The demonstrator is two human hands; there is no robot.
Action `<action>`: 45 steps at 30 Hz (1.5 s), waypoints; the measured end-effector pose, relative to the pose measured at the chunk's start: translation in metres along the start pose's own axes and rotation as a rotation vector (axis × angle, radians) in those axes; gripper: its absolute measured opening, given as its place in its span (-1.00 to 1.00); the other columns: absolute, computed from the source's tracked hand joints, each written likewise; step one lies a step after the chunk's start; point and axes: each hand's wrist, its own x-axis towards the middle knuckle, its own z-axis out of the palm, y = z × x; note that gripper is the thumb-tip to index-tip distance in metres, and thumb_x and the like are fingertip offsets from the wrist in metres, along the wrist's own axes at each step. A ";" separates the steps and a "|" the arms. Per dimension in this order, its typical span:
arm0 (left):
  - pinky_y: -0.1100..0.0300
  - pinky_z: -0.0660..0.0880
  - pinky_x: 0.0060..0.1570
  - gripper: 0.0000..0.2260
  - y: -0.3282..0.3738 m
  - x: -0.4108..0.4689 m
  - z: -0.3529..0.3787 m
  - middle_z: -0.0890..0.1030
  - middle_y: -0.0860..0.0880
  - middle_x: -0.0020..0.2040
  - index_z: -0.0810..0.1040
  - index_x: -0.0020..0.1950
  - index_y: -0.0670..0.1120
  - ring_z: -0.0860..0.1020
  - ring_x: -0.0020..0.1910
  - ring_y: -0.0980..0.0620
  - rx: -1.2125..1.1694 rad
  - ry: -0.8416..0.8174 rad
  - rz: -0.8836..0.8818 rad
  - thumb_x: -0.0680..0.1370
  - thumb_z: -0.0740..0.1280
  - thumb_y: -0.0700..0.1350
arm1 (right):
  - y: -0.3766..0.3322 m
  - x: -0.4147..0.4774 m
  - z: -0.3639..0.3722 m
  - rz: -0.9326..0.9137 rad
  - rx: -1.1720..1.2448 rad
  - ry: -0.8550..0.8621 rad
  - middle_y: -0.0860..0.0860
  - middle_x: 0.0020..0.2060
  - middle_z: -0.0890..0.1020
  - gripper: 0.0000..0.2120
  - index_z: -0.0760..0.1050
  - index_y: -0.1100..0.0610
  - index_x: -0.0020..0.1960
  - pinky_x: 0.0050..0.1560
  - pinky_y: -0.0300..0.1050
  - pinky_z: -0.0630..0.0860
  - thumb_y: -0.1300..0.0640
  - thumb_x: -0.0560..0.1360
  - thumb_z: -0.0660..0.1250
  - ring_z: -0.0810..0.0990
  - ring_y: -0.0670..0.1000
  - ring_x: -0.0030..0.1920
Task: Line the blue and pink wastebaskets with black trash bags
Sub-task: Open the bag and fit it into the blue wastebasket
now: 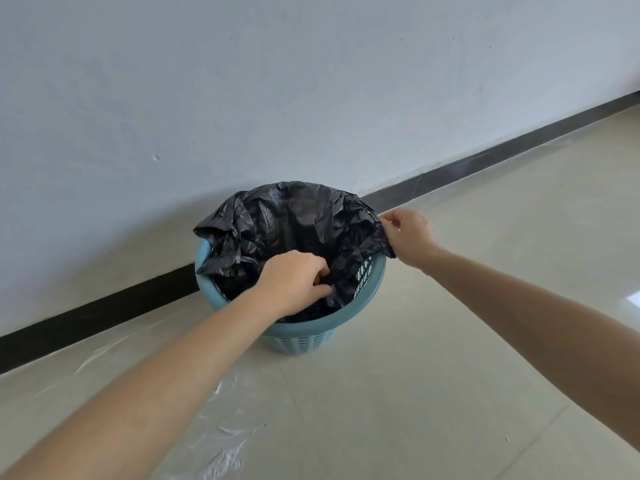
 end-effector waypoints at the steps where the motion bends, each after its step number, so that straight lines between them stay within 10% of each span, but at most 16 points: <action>1: 0.07 0.54 -0.11 -0.77 0.004 -0.005 0.002 0.69 0.08 -0.07 0.61 0.11 0.07 0.61 -0.02 -0.03 -0.021 0.083 -0.022 0.53 0.32 0.10 | 0.001 -0.002 0.001 -0.027 -0.036 0.014 0.01 -0.10 0.66 -0.80 0.62 0.09 0.05 -0.20 -0.13 0.52 0.04 0.60 0.25 0.59 -0.01 -0.15; 6: 0.09 0.53 -0.27 -0.88 0.030 -0.024 -0.010 0.63 0.03 -0.22 0.66 -0.02 -0.07 0.53 -0.18 -0.01 -0.190 0.535 0.050 0.51 0.34 -0.15 | 0.004 -0.008 -0.001 -0.107 -0.212 0.051 0.11 -0.09 0.53 -0.81 0.55 0.13 -0.07 -0.10 0.12 0.57 0.11 0.59 0.19 0.54 0.15 -0.13; 11: 0.01 0.52 -0.18 -0.84 0.071 -0.032 -0.011 0.59 -0.04 -0.10 0.65 0.01 -0.07 0.56 -0.15 -0.09 -0.260 0.360 0.212 0.55 0.28 -0.14 | 0.009 -0.030 0.003 -0.121 -0.416 -0.276 0.22 -0.09 0.57 -0.71 0.27 0.05 -0.36 -0.27 -0.03 0.40 0.28 0.48 0.23 0.56 0.22 -0.15; 14: -0.03 0.50 -0.12 -0.83 0.073 -0.035 -0.004 0.58 -0.08 -0.08 0.64 0.04 -0.11 0.57 -0.15 -0.10 -0.324 0.354 0.185 0.56 0.27 -0.16 | 0.009 -0.040 -0.004 -0.116 -0.474 -0.229 0.18 0.05 0.56 -0.93 0.50 0.15 -0.07 -0.22 -0.06 0.37 0.17 0.52 0.25 0.58 0.23 -0.02; 17: -0.02 0.52 -0.14 -0.88 0.071 -0.037 -0.002 0.58 -0.09 -0.16 0.62 0.01 -0.16 0.56 -0.21 -0.08 -0.425 0.409 0.180 0.53 0.32 -0.22 | 0.006 -0.055 -0.019 -0.076 -0.220 0.082 0.09 0.24 0.46 -0.67 0.38 0.04 0.35 -0.13 -0.01 0.46 0.09 0.60 0.09 0.57 0.15 -0.02; 22: 0.10 0.54 -0.20 -0.85 0.072 -0.049 -0.006 0.58 0.02 -0.25 0.47 -0.03 -0.11 0.55 -0.29 0.04 -0.627 0.447 0.171 0.50 0.42 -0.19 | -0.001 -0.102 -0.044 -0.807 -0.214 0.042 -0.02 0.12 0.48 -0.63 0.44 0.03 0.32 -0.32 -0.08 0.48 0.05 0.53 0.23 0.52 -0.01 -0.22; 25: 0.23 0.54 -0.25 -0.84 0.066 -0.056 -0.011 0.59 0.05 -0.25 0.44 -0.06 -0.07 0.57 -0.27 0.04 -0.716 0.450 0.204 0.52 0.41 -0.09 | 0.002 -0.110 -0.044 -0.945 -0.352 -0.021 0.04 -0.04 0.58 -0.79 0.58 0.13 0.15 -0.34 -0.03 0.53 0.16 0.54 0.31 0.57 0.06 -0.15; 28: 0.08 0.54 -0.08 -0.89 0.037 -0.051 -0.015 0.59 0.01 -0.05 0.49 0.07 -0.08 0.55 -0.13 0.06 -0.438 0.384 0.216 0.57 0.26 -0.22 | -0.001 -0.115 -0.044 -0.867 -0.338 -0.045 0.07 -0.05 0.59 -0.85 0.54 0.19 0.10 -0.35 0.01 0.53 0.25 0.55 0.28 0.56 0.14 -0.22; 32: -0.08 0.29 0.36 -0.44 -0.011 -0.044 -0.025 0.40 -0.06 0.40 0.36 0.41 -0.01 0.28 0.43 -0.09 0.037 -0.084 -0.022 0.45 0.17 -0.39 | 0.000 -0.117 -0.052 -0.724 -0.344 -0.054 0.06 -0.04 0.57 -0.87 0.49 0.19 0.07 -0.36 0.04 0.51 0.30 0.54 0.24 0.51 0.22 -0.33; 38: -0.10 0.30 0.19 -0.77 -0.045 -0.051 -0.039 0.61 0.12 0.00 0.59 0.11 0.14 0.52 0.08 -0.02 0.238 -0.205 -0.205 0.53 0.29 -0.11 | -0.004 -0.118 -0.064 -0.602 -0.532 -0.026 0.05 -0.07 0.59 -0.83 0.55 0.13 0.06 -0.24 0.00 0.50 0.22 0.52 0.24 0.56 0.20 -0.22; 45: -0.02 0.21 -0.02 -0.57 -0.043 -0.064 -0.042 0.45 0.11 -0.42 0.42 -0.38 0.05 0.42 -0.22 -0.01 0.238 0.294 0.004 0.61 0.08 0.21 | -0.043 -0.133 -0.030 -0.775 -0.454 -0.008 0.02 0.18 0.55 -0.61 0.48 0.08 0.30 0.30 0.03 0.33 0.00 0.50 0.22 0.46 0.06 0.21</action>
